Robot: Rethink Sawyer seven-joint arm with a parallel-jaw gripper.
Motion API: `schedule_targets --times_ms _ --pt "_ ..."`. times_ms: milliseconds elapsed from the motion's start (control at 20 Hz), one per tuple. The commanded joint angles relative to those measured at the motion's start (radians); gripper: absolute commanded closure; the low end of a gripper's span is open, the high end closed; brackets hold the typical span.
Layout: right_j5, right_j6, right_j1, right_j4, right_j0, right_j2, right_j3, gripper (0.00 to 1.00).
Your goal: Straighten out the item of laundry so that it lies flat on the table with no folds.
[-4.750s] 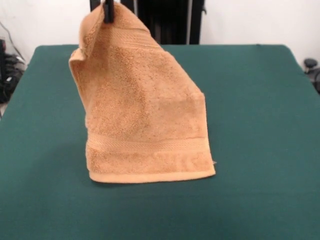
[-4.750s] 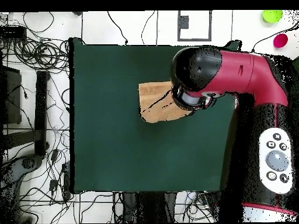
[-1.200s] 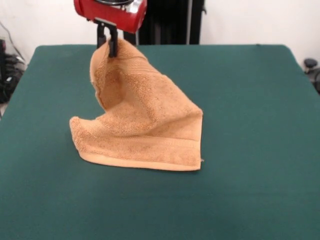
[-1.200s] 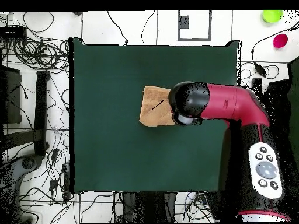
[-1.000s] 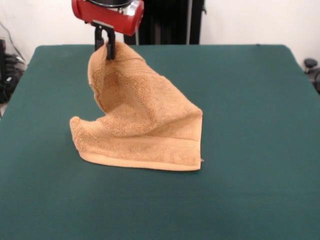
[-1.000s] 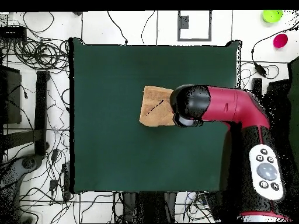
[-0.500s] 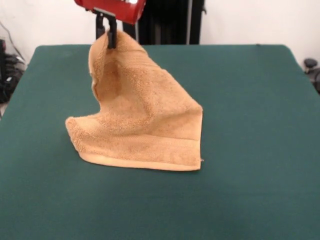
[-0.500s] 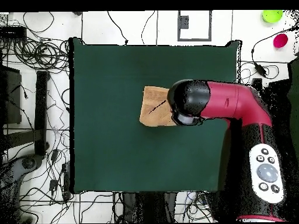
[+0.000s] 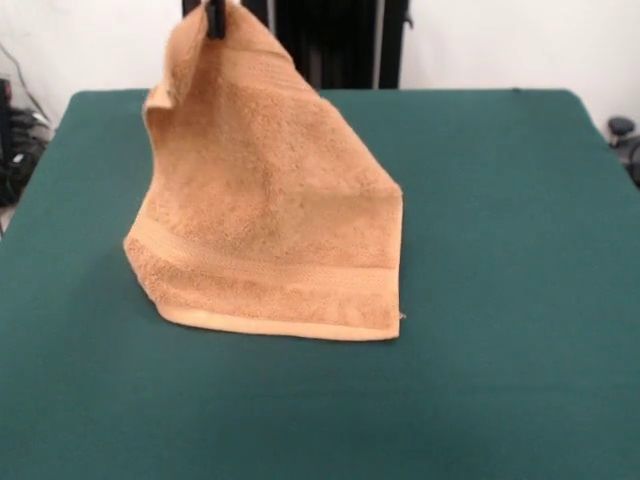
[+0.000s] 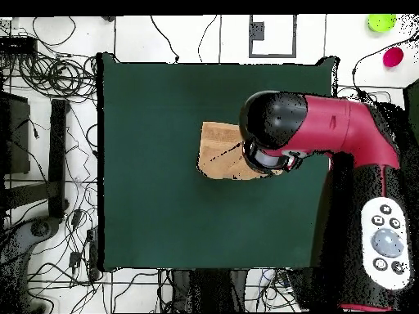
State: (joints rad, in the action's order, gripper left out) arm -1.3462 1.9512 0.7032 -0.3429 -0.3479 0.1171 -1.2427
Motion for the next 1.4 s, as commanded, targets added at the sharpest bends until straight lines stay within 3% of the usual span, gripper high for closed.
schedule_targets --times_ms 50,450,950,1400 --pt "-0.167 -0.063 -0.025 0.032 0.033 0.088 0.07 1.0" --pt "-0.252 -0.026 -0.043 0.028 0.059 0.083 0.131 1.0" --pt "-0.254 0.026 0.001 0.061 0.081 0.056 0.072 1.0" --pt "-0.271 0.026 -0.004 0.071 0.09 0.052 0.091 1.0"
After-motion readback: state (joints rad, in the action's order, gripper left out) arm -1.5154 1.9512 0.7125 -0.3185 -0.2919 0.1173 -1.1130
